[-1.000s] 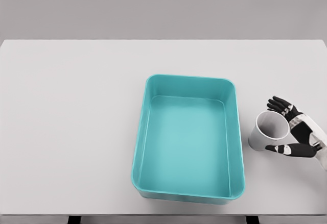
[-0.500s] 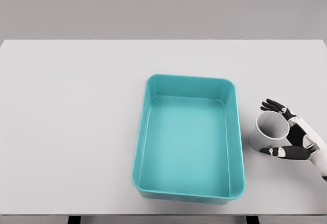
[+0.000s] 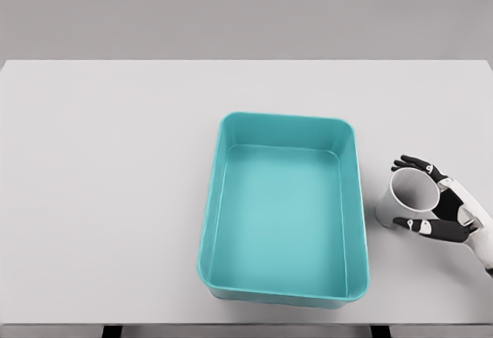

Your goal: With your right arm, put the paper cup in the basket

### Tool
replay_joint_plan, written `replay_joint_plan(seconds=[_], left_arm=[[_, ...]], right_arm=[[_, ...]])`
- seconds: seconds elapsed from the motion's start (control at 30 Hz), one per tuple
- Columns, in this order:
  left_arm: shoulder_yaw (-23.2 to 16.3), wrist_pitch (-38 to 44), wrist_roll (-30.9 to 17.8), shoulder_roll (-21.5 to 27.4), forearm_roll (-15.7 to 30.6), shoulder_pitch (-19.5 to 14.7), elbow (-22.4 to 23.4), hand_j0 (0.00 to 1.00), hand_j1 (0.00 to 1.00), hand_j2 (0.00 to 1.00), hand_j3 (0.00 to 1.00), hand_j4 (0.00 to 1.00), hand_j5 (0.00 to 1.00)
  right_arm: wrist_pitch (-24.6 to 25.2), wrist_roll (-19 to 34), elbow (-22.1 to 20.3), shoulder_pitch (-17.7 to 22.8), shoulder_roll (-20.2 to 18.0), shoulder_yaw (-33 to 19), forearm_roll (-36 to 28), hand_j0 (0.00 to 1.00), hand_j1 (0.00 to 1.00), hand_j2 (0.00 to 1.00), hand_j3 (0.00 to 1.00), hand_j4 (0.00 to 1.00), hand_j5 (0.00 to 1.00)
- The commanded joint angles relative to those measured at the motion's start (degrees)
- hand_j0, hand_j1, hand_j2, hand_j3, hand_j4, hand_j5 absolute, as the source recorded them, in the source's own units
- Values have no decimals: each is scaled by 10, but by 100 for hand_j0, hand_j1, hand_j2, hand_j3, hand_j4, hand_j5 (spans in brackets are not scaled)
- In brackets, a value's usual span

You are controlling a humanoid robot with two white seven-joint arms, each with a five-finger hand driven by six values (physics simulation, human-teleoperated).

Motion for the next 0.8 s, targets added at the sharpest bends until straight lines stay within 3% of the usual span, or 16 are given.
replay_joint_plan(seconds=[0.0, 0.07, 0.17, 0.5, 0.77], left_arm=[[0, 0, 0, 0, 1, 0, 0, 100, 100, 100, 100, 100, 100], [0, 0, 0, 0, 0, 0, 0, 100, 100, 100, 100, 100, 100], [0, 0, 0, 0, 0, 0, 0, 100, 100, 100, 100, 100, 100], [0, 0, 0, 0, 1, 0, 0, 100, 100, 100, 100, 100, 100], [0, 0, 0, 0, 0, -1, 0, 100, 100, 100, 100, 100, 100]], right_arm=[[-3, 2, 2, 0, -1, 3, 20, 74, 74, 74, 74, 74, 74], [-3, 2, 1, 0, -1, 3, 21, 67, 67, 67, 67, 67, 67], [-1, 2, -1, 0, -3, 1, 23, 65, 65, 65, 65, 65, 65], [-8, 2, -25, -7, -9, -12, 28, 62, 62, 62, 62, 62, 62], [-18, 2, -41, -28, -8, -26, 70, 62, 62, 62, 62, 62, 62]])
